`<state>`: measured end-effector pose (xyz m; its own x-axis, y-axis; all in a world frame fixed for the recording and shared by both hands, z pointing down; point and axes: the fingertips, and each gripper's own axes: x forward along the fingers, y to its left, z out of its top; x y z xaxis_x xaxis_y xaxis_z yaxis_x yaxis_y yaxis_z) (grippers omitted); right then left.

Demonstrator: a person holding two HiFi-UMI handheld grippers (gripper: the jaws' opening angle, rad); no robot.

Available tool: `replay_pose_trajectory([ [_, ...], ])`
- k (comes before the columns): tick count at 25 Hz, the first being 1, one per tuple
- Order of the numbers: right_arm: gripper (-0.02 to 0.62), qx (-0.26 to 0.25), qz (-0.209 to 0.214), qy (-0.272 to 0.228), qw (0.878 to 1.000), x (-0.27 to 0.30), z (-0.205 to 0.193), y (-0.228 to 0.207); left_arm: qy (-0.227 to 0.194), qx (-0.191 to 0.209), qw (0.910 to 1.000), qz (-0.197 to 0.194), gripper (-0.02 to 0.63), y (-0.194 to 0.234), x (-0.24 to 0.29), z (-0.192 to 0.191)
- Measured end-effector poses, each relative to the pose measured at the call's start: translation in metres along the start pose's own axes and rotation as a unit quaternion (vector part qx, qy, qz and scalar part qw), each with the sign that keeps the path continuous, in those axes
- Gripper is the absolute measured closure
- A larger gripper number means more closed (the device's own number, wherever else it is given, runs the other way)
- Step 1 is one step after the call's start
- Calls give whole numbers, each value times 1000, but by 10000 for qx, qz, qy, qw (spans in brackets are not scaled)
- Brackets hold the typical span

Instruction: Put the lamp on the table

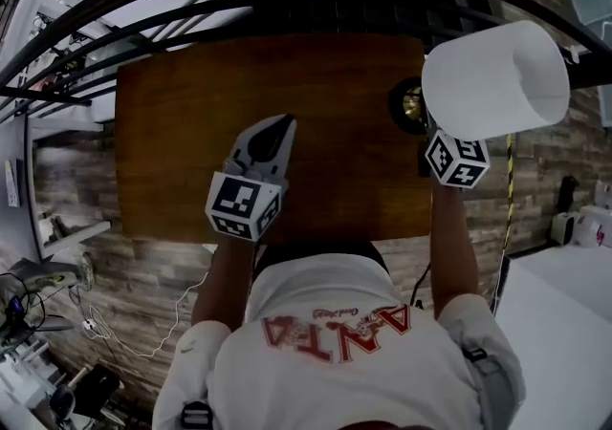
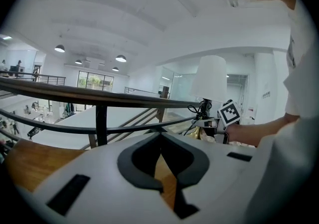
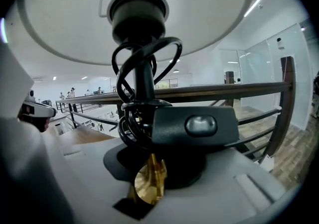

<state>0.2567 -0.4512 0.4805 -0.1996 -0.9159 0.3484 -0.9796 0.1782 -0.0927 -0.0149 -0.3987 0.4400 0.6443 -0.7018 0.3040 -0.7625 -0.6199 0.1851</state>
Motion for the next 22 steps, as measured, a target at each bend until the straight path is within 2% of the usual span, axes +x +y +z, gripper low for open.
replay_pose_trajectory([
  [12,511,17,208,56,9998,84,-14,-34,245,-198,9994,146,597,3,43,-19],
  [17,512,29,255,96,9996,110,-17,-34,319,-273,9988,232,597,20,45,-25],
  [22,512,-3,249,277,9993,155,-40,-50,396,-409,9981,243,597,34,71,-41],
])
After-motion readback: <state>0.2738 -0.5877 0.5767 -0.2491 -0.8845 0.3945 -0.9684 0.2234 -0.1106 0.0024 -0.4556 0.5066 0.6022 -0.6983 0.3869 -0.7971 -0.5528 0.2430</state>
